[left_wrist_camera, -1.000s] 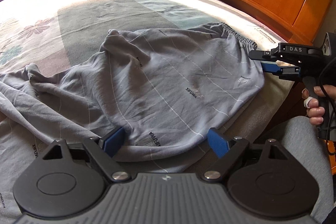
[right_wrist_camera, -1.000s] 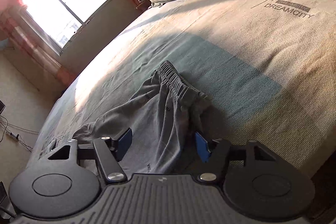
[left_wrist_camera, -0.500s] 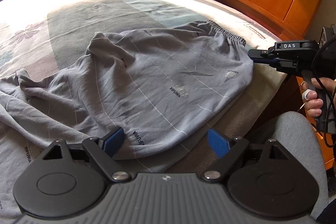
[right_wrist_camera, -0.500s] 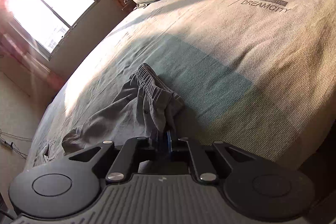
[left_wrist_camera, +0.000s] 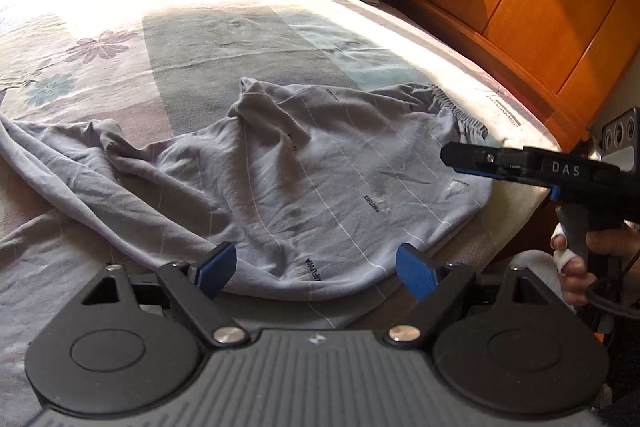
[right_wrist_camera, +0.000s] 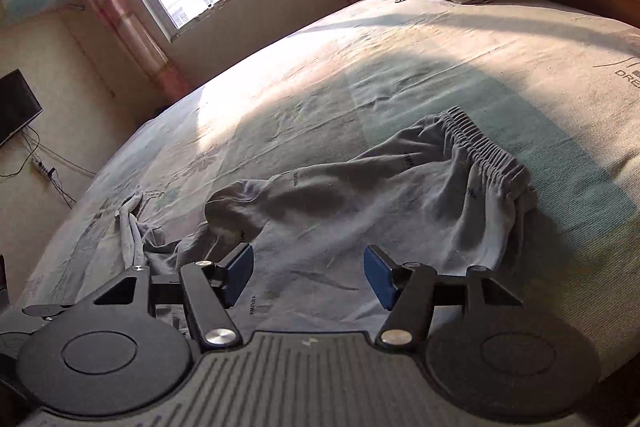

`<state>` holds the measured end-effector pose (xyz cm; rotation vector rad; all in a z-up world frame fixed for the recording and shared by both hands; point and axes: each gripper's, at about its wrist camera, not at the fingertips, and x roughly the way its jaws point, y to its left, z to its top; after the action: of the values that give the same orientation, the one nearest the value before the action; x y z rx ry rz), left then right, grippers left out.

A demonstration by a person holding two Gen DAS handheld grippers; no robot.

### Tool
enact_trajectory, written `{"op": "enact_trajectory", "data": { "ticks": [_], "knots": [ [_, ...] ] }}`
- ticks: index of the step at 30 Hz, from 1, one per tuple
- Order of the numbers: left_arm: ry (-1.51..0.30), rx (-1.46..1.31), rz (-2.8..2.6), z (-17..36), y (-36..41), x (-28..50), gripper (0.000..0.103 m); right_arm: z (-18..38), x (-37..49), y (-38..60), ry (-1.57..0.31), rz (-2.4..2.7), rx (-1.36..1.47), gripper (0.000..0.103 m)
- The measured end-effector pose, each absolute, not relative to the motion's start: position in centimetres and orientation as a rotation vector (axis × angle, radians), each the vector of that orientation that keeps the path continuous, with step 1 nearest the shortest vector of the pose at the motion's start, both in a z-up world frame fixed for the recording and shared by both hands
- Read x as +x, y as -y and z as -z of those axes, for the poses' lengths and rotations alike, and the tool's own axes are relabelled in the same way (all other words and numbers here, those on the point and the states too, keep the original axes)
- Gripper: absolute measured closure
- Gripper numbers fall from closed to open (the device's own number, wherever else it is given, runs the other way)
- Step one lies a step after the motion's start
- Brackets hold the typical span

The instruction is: Fold clothes

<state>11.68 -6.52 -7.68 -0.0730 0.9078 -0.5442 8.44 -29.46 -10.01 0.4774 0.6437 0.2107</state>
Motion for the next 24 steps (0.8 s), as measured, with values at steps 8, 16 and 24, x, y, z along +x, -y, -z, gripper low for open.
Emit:
{"op": "enact_trajectory", "data": {
  "ticks": [8, 16, 24],
  "knots": [
    [-0.889, -0.480, 0.293, 7.8, -3.2, 15.5, 0.016, 12.1, 10.2, 25.4, -0.734, -0.356, 0.463, 0.028],
    [-0.834, -0.687, 0.130, 10.1, -9.1, 20.6, 0.016, 12.8, 10.7, 25.1, -0.713, -0.416, 0.493, 0.009],
    [-0.802, -0.762, 0.059, 12.0, -12.5, 25.1, 0.016, 13.3, 11.1, 24.9, -0.680, -0.457, 0.534, 0.000]
  ]
}}
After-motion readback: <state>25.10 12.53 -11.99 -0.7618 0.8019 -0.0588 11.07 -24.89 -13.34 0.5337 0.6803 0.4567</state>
